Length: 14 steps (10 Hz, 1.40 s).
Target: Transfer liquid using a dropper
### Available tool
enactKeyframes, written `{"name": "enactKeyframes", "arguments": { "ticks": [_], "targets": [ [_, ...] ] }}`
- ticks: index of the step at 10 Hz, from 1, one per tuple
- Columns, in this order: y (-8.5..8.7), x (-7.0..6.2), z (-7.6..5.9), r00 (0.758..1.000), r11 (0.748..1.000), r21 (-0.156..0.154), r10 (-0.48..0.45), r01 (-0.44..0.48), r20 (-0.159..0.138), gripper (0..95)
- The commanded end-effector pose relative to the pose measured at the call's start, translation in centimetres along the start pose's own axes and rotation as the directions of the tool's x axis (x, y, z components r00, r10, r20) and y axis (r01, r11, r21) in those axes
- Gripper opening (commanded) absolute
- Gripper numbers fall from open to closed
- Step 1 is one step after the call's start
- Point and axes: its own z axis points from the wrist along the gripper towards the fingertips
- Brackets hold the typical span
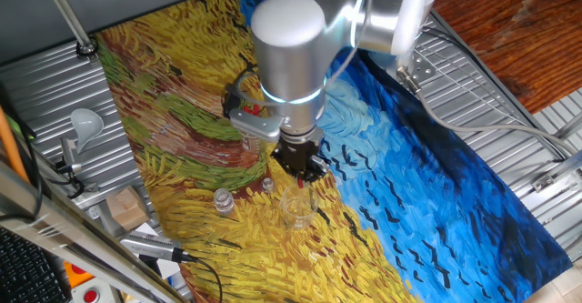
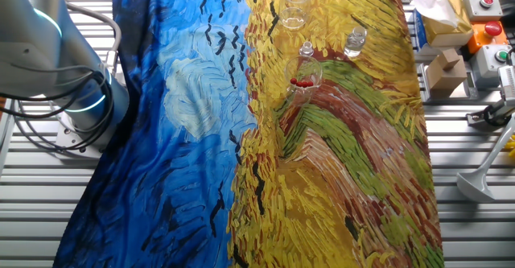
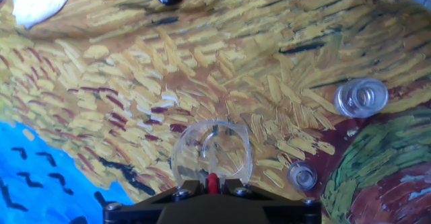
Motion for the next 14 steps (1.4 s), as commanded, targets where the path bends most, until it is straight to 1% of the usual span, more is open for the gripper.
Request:
{"name": "enactKeyframes", "arguments": {
  "ticks": [1,2,3,4,5,8,10,12,14],
  "targets": [
    [0.0,0.1,0.6,1.0,1.0,0.008,-0.004,0.003,0.008,0.0],
    [0.0,0.2,0.8,1.0,1.0,0.011,-0.002,0.002,0.011,0.0],
    [0.0,0.2,0.8,1.0,1.0,0.011,-0.003,0.003,0.003,0.0],
    [0.0,0.2,0.8,1.0,1.0,0.022,-0.01,0.01,-0.011,0.0],
    [0.0,0.2,0.8,1.0,1.0,0.023,-0.02,0.02,-0.015,0.0],
    [0.0,0.2,0.8,0.999,0.999,0.023,-0.042,0.042,-0.021,0.0],
    [0.0,0.2,0.8,0.999,0.999,0.023,-0.044,0.045,-0.013,0.0],
    [0.0,-0.1,1.6,0.999,0.999,0.024,-0.03,0.031,-0.013,0.0],
    [-0.2,-0.2,2.3,0.999,0.999,0.024,-0.034,0.034,-0.01,0.0]
  ]
}}
